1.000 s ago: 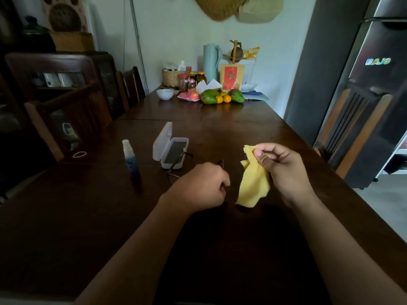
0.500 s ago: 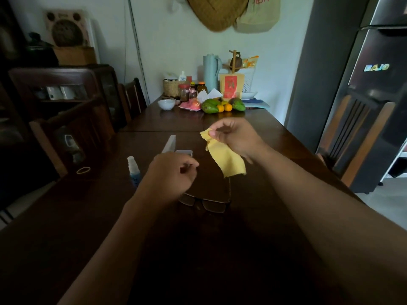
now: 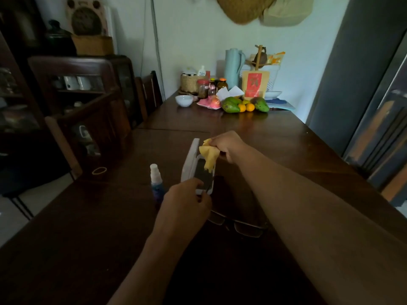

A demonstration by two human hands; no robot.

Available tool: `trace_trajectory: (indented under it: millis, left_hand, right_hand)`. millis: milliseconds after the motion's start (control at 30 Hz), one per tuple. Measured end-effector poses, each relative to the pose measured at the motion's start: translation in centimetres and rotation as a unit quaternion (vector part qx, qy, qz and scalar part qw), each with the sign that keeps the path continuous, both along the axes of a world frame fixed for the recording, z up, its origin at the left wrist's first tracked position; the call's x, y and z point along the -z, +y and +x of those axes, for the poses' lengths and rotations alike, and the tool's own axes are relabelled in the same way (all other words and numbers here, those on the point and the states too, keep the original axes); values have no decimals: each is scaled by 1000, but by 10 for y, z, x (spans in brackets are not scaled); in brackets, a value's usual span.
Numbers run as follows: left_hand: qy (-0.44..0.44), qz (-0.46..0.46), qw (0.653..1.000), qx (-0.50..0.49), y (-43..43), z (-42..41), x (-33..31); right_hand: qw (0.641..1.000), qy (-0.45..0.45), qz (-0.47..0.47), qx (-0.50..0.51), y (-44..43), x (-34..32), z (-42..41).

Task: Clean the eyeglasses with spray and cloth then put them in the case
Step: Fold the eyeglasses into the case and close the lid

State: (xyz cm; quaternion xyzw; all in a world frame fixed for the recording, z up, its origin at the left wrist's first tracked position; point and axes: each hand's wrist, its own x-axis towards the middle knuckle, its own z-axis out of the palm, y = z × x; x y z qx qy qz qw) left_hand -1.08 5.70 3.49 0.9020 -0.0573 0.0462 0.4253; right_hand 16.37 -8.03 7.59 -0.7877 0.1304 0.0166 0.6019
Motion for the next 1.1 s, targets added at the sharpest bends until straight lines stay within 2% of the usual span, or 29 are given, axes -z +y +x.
trace_trajectory:
  millis: [100,267,333,433,567,667,933,1033,1100]
  left_hand:
    - [4,10,1000,6,-5,-2,-4]
    - [-4,18,1000,0,-5,-3,-7]
    - [-10,21,1000,1,-5,-3,-7]
    - [-22,22,1000,-2,-5,-1,-5]
    - [-25,24,999,0,-6,2,-2]
    - [-23,29,999,-8,-5,6,1]
    - [10,5,1000,-21,-10,8,0]
    - [22,-30,999,-21,-15,6,0]
    - [22,-50,998,-14,-20,3,0]
  right_hand:
    - [1000,8,0,-2,8,12,4]
    - [994,-16,-97,-48,10,21,6]
    - [971,-51,-218,-85,7,21,4]
    - [914,-105,-371,-129,5,16,0]
    - [877,-136,-433,-153,3,13,-7]
    - [874,-165,-432,-147,-2,9,-12]
    - [923,-202,-319,-68,-67,-5,-73]
    - [934,-191,-301,-10,-106,-9,-110]
    - [949,-144,-281,5,-128,-9,-136]
